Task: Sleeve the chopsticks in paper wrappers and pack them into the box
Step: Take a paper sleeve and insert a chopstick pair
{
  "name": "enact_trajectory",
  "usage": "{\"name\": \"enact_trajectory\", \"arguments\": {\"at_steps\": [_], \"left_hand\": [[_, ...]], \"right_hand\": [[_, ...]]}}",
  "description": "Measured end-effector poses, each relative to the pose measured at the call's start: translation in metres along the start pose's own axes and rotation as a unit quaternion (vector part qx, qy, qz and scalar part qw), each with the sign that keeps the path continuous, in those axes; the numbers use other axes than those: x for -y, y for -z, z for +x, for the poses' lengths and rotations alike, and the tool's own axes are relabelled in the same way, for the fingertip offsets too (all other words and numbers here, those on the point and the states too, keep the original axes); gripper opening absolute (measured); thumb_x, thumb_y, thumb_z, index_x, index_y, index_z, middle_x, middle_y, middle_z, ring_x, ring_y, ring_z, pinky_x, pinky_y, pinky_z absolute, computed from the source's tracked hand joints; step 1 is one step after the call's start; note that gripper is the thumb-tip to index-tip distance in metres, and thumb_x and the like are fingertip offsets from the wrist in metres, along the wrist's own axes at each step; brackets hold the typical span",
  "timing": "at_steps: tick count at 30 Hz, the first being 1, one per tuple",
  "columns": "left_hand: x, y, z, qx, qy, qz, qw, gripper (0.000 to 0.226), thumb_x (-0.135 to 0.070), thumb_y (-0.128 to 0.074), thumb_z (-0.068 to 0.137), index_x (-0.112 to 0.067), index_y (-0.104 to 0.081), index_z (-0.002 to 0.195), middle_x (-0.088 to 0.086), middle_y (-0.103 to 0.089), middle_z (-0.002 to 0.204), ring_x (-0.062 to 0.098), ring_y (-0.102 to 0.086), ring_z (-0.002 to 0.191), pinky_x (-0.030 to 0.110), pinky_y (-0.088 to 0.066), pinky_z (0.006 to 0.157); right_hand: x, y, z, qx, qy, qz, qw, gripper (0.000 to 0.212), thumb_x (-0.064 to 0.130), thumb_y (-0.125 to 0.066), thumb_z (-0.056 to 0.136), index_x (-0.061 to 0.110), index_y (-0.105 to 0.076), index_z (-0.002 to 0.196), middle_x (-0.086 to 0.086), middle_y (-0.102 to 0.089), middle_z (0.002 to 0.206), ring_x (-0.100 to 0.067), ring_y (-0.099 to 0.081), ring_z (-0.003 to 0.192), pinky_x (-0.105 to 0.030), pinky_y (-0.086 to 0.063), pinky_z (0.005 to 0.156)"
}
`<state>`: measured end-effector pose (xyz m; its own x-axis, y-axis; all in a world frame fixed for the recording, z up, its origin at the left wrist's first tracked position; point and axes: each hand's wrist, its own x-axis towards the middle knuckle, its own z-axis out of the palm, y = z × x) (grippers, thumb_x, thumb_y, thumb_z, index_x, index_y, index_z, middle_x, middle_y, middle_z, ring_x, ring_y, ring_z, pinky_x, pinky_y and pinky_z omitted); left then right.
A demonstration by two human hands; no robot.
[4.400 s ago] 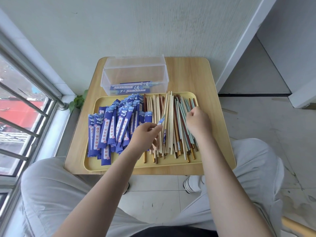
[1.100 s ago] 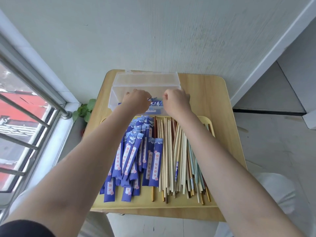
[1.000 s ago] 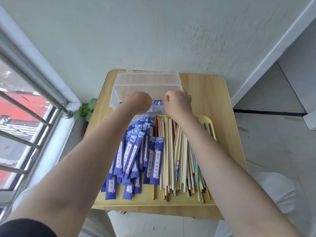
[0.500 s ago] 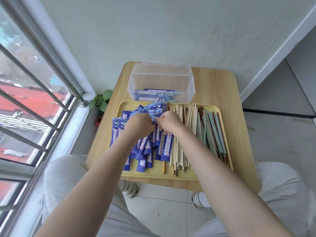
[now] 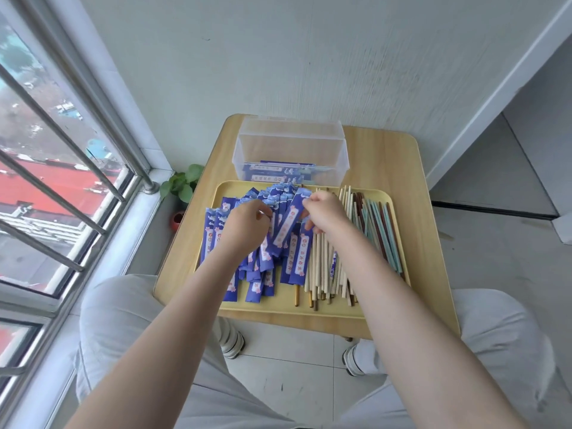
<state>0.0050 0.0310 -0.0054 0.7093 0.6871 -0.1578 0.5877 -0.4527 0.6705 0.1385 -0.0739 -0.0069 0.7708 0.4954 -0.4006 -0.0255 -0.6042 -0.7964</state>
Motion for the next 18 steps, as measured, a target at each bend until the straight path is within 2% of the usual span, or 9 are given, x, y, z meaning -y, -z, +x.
{"name": "enact_trajectory", "arguments": {"at_steps": [3,6,8,11,12,13,15,17,18], "left_hand": [[-0.016,-0.003,-0.005,-0.006,-0.009,-0.089,0.996,0.024,-0.015,-0.051,0.097,-0.015,-0.067,0.114,-0.007,-0.064,0.089,0.01,-0.06,0.075,0.02,-0.044,0.062],[-0.041,-0.013,-0.01,0.057,-0.069,-0.06,0.994,0.039,-0.034,-0.064,0.094,-0.021,-0.06,0.13,-0.004,-0.064,0.104,0.014,-0.061,0.092,0.025,-0.045,0.077],[-0.053,-0.02,-0.014,0.078,-0.092,-0.06,0.991,0.047,-0.038,-0.064,0.094,-0.024,-0.053,0.138,-0.003,-0.063,0.109,0.013,-0.062,0.085,0.026,-0.045,0.078],[-0.061,-0.025,-0.017,0.063,-0.094,-0.153,0.982,0.034,-0.018,-0.046,0.102,-0.028,-0.059,0.132,0.001,-0.067,0.112,0.01,-0.064,0.081,0.037,-0.054,0.08],[-0.058,-0.023,-0.017,0.05,-0.115,-0.161,0.979,0.042,-0.005,-0.041,0.098,-0.027,-0.062,0.127,0.001,-0.066,0.114,0.01,-0.064,0.087,0.04,-0.055,0.085],[-0.056,-0.021,-0.017,0.051,-0.153,-0.148,0.976,0.052,0.005,-0.039,0.092,-0.026,-0.064,0.125,0.0,-0.064,0.118,0.011,-0.062,0.096,0.038,-0.053,0.09],[-0.053,-0.02,-0.019,0.07,-0.252,-0.087,0.961,0.057,0.013,-0.048,0.084,-0.023,-0.067,0.125,0.0,-0.056,0.127,0.01,-0.054,0.11,0.021,-0.046,0.094],[-0.056,-0.023,-0.021,0.074,-0.307,-0.06,0.947,0.044,0.0,-0.067,0.086,-0.025,-0.07,0.122,-0.002,-0.055,0.13,0.006,-0.051,0.117,0.012,-0.039,0.097],[-0.059,-0.027,-0.021,0.058,-0.32,-0.06,0.944,0.035,-0.009,-0.073,0.086,-0.025,-0.073,0.117,-0.004,-0.058,0.128,0.006,-0.053,0.117,0.014,-0.04,0.099]], "right_hand": [[-0.003,0.025,-0.007,-0.008,0.01,0.083,0.996,0.011,0.016,-0.052,0.101,0.013,-0.059,0.092,-0.003,-0.066,0.077,-0.013,-0.051,0.047,-0.021,-0.034,0.039],[-0.006,0.035,-0.016,-0.005,0.003,0.129,0.992,0.013,0.011,-0.057,0.095,0.013,-0.058,0.082,-0.004,-0.059,0.068,-0.014,-0.044,0.046,-0.019,-0.029,0.038],[-0.006,0.036,-0.021,-0.001,-0.022,0.157,0.987,0.016,0.01,-0.054,0.093,0.012,-0.056,0.078,-0.003,-0.052,0.062,-0.015,-0.04,0.044,-0.02,-0.026,0.039],[-0.015,0.043,-0.024,0.033,-0.079,0.212,0.973,0.022,0.015,-0.049,0.095,0.013,-0.054,0.074,-0.003,-0.048,0.059,-0.015,-0.039,0.047,-0.023,-0.026,0.046],[-0.017,0.044,-0.024,0.06,-0.1,0.227,0.967,0.024,0.016,-0.047,0.096,0.012,-0.054,0.074,-0.003,-0.049,0.058,-0.015,-0.039,0.047,-0.023,-0.026,0.046],[-0.022,0.048,-0.024,0.094,-0.121,0.253,0.955,0.026,0.016,-0.044,0.097,0.012,-0.053,0.074,-0.002,-0.047,0.057,-0.013,-0.037,0.045,-0.021,-0.025,0.043],[-0.028,0.051,-0.025,0.164,-0.158,0.314,0.922,0.032,0.015,-0.038,0.1,0.012,-0.05,0.07,0.0,-0.042,0.054,-0.01,-0.031,0.038,-0.019,-0.021,0.037],[-0.03,0.05,-0.028,0.21,-0.179,0.359,0.891,0.034,0.018,-0.036,0.101,0.014,-0.046,0.069,0.002,-0.039,0.052,-0.009,-0.028,0.037,-0.019,-0.021,0.035],[-0.03,0.047,-0.03,0.225,-0.181,0.37,0.883,0.033,0.019,-0.035,0.102,0.015,-0.044,0.07,0.003,-0.037,0.051,-0.009,-0.028,0.038,-0.019,-0.022,0.035]]}}
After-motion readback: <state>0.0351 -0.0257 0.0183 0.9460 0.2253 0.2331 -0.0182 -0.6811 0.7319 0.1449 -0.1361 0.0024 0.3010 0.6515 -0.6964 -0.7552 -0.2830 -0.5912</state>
